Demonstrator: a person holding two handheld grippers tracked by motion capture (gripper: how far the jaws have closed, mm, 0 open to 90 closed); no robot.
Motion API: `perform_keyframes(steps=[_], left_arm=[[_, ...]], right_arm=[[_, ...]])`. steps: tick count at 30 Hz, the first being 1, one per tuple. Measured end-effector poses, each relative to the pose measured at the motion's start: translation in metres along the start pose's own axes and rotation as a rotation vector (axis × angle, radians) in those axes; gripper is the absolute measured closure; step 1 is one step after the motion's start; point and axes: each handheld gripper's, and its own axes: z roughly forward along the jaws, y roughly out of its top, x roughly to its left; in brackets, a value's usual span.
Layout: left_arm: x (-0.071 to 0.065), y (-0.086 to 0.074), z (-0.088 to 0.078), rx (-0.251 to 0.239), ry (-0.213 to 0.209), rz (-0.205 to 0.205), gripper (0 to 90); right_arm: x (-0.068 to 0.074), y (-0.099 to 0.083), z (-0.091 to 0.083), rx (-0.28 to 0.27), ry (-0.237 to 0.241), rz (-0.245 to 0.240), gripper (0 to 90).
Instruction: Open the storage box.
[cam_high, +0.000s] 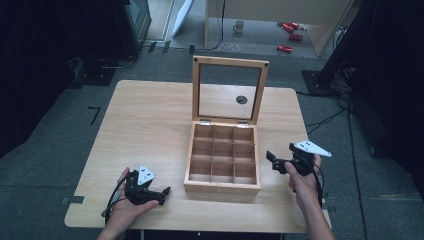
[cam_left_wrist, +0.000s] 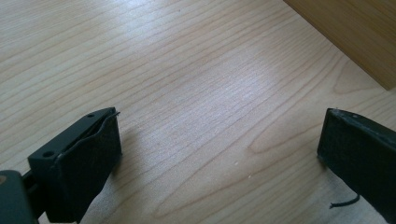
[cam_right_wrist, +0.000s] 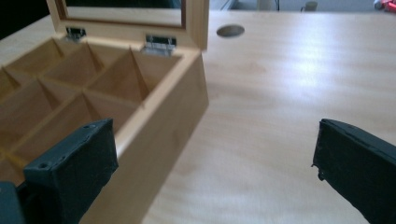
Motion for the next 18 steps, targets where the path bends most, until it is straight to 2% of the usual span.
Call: perform_keyframes(steps=[2,3,4,6,9,10,11,12,13,15,17,18], left_arm=[[0.000,0.000,0.000,0.000,0.000,0.000,0.0],[0.000,0.000,0.000,0.000,0.000,0.000,0.0],[0.000,0.000,0.000,0.000,0.000,0.000,0.0],[0.000,0.000,0.000,0.000,0.001,-0.001,0.0],[0.000,0.000,0.000,0.000,0.002,-0.002,0.0],[0.000,0.000,0.000,0.000,0.002,-0.003,0.0],[0.000,0.000,0.000,0.000,0.002,-0.003,0.0],[0.000,0.000,0.000,0.001,0.002,-0.003,0.0],[0.000,0.000,0.000,0.000,0.003,-0.003,0.0],[0.000,0.000,0.000,0.000,0.003,-0.003,0.0],[0.000,0.000,0.000,0.000,0.003,-0.003,0.0],[0.000,0.000,0.000,0.000,0.002,-0.003,0.0]], right_arm=[[-0.004,-0.018,-0.006,0.031,-0.010,0.010,0.0],[-0.004,-0.018,-0.006,0.031,-0.010,0.010,0.0],[-0.005,-0.029,-0.009,0.052,-0.016,0.016,0.0],[-0.006,-0.033,-0.011,0.061,-0.018,0.018,0.0],[-0.006,-0.049,-0.020,0.096,-0.029,0.028,0.0],[-0.006,-0.059,-0.025,0.126,-0.048,0.038,0.0],[-0.006,-0.059,-0.025,0.126,-0.048,0.038,0.0],[-0.006,-0.067,-0.029,0.161,-0.079,0.029,0.0],[-0.006,-0.067,-0.029,0.161,-0.079,0.029,0.0],[-0.006,-0.076,-0.034,0.202,-0.124,0.020,0.0],[-0.006,-0.078,-0.035,0.208,-0.132,0.018,0.0],[-0.006,-0.084,-0.038,0.233,-0.166,-0.012,0.0]])
